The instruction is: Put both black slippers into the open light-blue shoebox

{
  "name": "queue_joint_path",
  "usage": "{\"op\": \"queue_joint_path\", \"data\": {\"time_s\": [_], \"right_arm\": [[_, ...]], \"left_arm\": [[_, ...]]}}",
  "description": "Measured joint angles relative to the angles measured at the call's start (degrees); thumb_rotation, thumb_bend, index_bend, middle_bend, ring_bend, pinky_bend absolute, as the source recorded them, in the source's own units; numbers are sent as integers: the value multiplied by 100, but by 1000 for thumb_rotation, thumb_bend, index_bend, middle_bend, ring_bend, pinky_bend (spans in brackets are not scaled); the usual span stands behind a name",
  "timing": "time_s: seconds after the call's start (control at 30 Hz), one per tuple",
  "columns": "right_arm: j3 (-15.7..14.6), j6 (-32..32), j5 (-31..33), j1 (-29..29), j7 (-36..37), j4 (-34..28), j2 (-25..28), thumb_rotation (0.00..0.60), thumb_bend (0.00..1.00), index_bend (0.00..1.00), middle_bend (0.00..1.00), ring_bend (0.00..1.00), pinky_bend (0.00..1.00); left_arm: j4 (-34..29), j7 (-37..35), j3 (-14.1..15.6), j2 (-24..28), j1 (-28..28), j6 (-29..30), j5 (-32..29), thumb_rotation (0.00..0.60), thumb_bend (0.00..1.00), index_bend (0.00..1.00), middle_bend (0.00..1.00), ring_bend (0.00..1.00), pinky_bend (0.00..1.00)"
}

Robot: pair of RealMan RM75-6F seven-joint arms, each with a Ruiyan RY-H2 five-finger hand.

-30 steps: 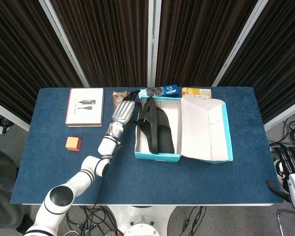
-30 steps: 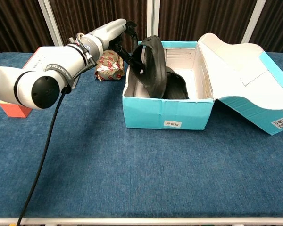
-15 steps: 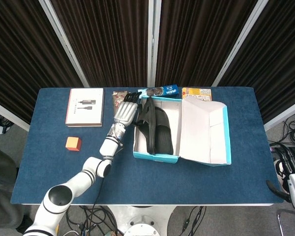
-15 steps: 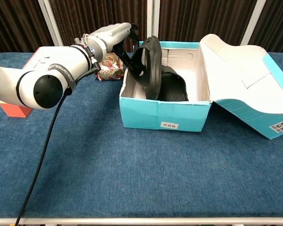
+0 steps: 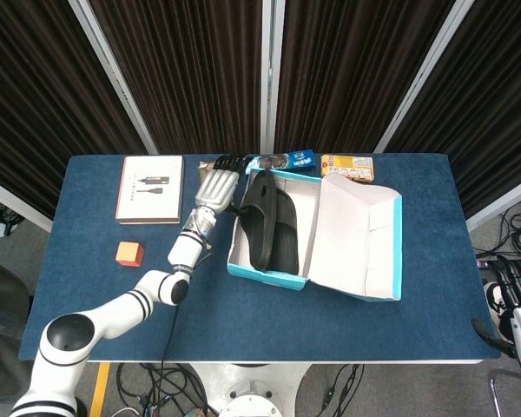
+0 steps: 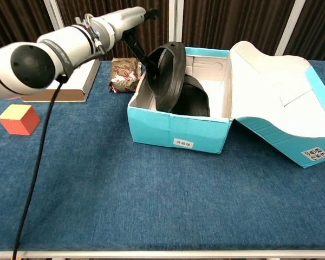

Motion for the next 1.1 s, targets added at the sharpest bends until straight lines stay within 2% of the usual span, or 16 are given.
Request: {"op": "queue_joint_path", "data": {"time_s": [0.2,0.4,0.5,0.53,0.6,0.67,0.77,0.87,1.0,1.1], "right_arm": [[-11,26,-35,-10,-12,-14,9,600,132,0,43,0,0],[-20,25,-47,-15,-48,-32,7,600,131,0,43,0,0],[-26,12,-64,-6,-70,-49,-5,600,131,0,43,0,0],[-27,13,-66,-8,-76,-51,-7,600,132,0,43,0,0],[-29,16,-61,-13,-83,-51,-8,600,131,0,43,0,0],[-28,8,-51,-12,-87,-52,-9,600,131,0,43,0,0],[-27,-23,-55,6,-91,-52,-24,600,131,0,43,0,0],[-32,-63,-65,30,-91,-42,-49,600,131,0,43,0,0],[-31,-75,-47,36,-70,-15,-66,600,132,0,43,0,0],[-24,-59,-32,30,-49,-4,-60,600,131,0,43,0,0]], "left_arm": [[-846,560,-30,537,207,-7,-556,600,0,0,0,0,18],[-1886,106,-136,1123,410,-73,-496,600,0,3,0,0,45],[-2459,-159,-118,1554,511,-121,-188,600,11,58,30,0,70],[-2585,-245,-103,1671,536,-140,-69,600,51,103,57,0,71],[-2850,-482,-62,1894,588,-189,206,600,197,202,148,3,77],[-3052,-680,-14,2018,626,-234,442,600,323,260,217,10,82],[-3359,-958,111,2196,663,-337,899,600,441,297,238,19,83],[-3586,-1148,317,2341,667,-415,1451,600,495,304,243,25,83],[-3711,-1226,720,2411,592,-442,2100,600,509,304,243,25,83],[-3701,-1179,879,2368,484,-440,2197,600,510,304,243,25,83]]}}
